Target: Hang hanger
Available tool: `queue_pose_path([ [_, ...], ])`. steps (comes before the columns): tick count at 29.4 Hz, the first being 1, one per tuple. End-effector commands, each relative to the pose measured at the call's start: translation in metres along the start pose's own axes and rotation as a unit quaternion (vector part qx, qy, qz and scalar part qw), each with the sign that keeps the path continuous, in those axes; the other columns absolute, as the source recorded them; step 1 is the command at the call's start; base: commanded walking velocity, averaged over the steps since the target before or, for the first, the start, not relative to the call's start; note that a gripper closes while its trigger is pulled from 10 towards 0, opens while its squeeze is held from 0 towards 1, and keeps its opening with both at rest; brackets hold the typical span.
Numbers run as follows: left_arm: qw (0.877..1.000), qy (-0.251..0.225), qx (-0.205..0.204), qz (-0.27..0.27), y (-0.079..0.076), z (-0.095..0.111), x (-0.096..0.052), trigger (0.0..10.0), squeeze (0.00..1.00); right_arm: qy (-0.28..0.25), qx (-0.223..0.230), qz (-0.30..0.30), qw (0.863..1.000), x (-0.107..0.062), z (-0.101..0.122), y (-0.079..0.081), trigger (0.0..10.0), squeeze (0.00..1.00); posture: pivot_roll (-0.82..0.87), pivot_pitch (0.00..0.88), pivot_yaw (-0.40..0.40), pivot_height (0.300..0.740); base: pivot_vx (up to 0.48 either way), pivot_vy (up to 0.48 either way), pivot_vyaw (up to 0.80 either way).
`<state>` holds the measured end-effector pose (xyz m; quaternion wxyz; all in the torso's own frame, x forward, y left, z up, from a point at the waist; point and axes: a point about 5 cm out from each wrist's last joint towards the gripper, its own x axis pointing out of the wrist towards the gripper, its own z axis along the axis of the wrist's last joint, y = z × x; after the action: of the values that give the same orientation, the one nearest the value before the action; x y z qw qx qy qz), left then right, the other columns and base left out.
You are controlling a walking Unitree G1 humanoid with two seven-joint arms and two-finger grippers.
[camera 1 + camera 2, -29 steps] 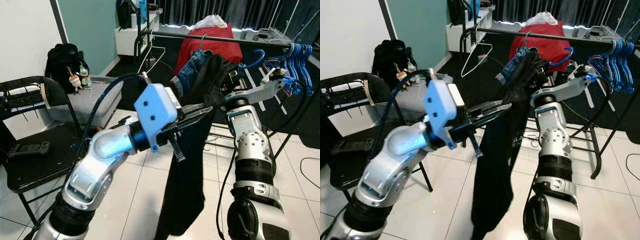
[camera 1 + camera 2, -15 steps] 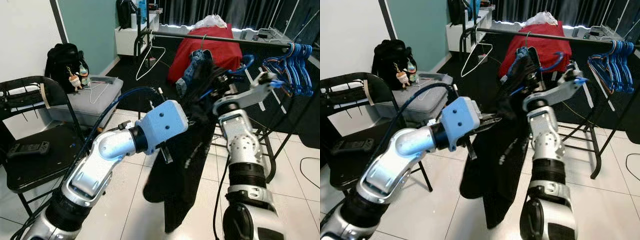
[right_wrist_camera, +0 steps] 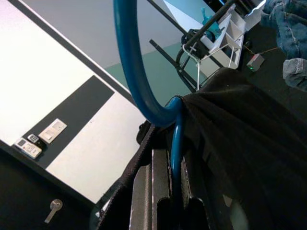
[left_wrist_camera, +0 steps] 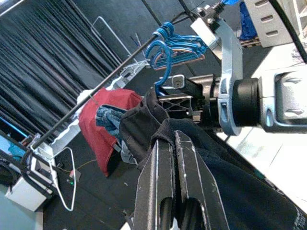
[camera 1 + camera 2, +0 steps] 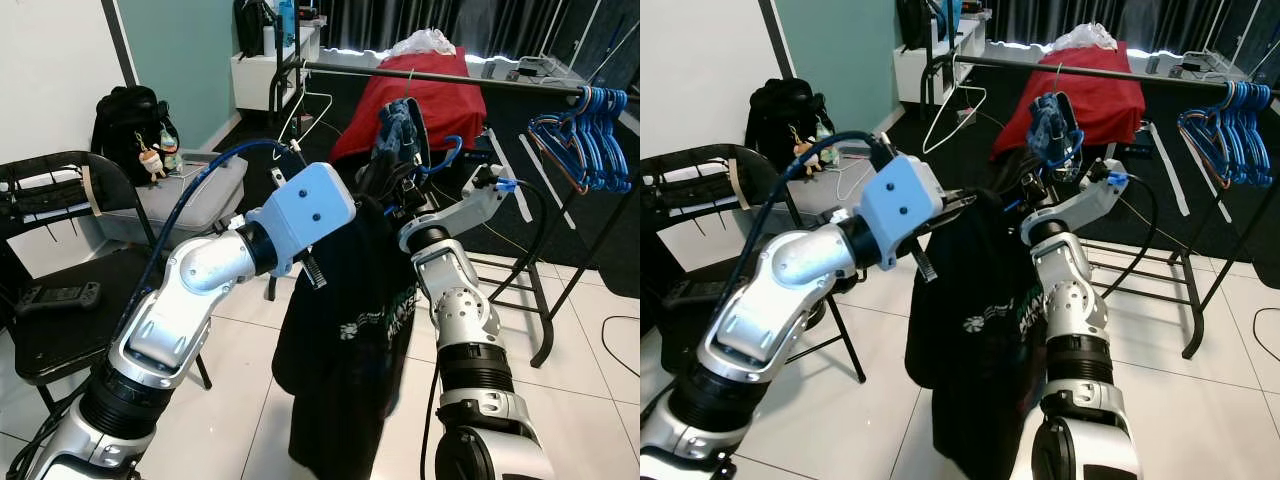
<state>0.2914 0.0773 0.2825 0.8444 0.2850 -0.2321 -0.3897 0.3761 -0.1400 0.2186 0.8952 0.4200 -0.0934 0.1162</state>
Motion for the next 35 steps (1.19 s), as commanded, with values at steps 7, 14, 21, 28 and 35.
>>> queue_pose_path([
  [7,0.998,-0.020,-0.010,-0.058,-0.006,0.003,-0.010,10.0,1.00,-0.004,-0.002,-0.008,1.000,0.000,0.002,-0.004,10.0,0.00,0.02,0.000,-0.023,0.736,0.000,0.000,0.00],
  [14,0.995,-0.006,0.009,-0.098,-0.020,-0.002,-0.008,10.0,1.00,-0.016,0.008,-0.006,1.000,0.000,0.005,-0.003,10.0,0.00,0.01,0.000,-0.018,0.736,0.000,0.000,0.00],
  [21,0.996,0.000,0.014,-0.084,-0.014,-0.003,-0.010,10.0,1.00,-0.029,0.015,-0.007,0.999,0.001,0.011,-0.004,10.0,0.00,0.02,0.000,-0.019,0.736,0.000,0.000,0.00],
  [28,0.999,0.014,0.004,-0.045,-0.008,-0.005,-0.010,10.0,1.00,-0.056,0.019,-0.011,0.998,0.004,0.023,-0.006,10.0,0.00,0.03,0.000,-0.019,0.736,0.000,0.000,0.00],
  [35,0.998,0.039,-0.052,0.026,-0.007,-0.014,-0.012,10.0,0.00,-0.118,0.034,-0.032,0.992,0.008,0.057,-0.012,10.0,0.00,0.03,0.000,-0.021,0.736,0.000,0.000,0.00],
])
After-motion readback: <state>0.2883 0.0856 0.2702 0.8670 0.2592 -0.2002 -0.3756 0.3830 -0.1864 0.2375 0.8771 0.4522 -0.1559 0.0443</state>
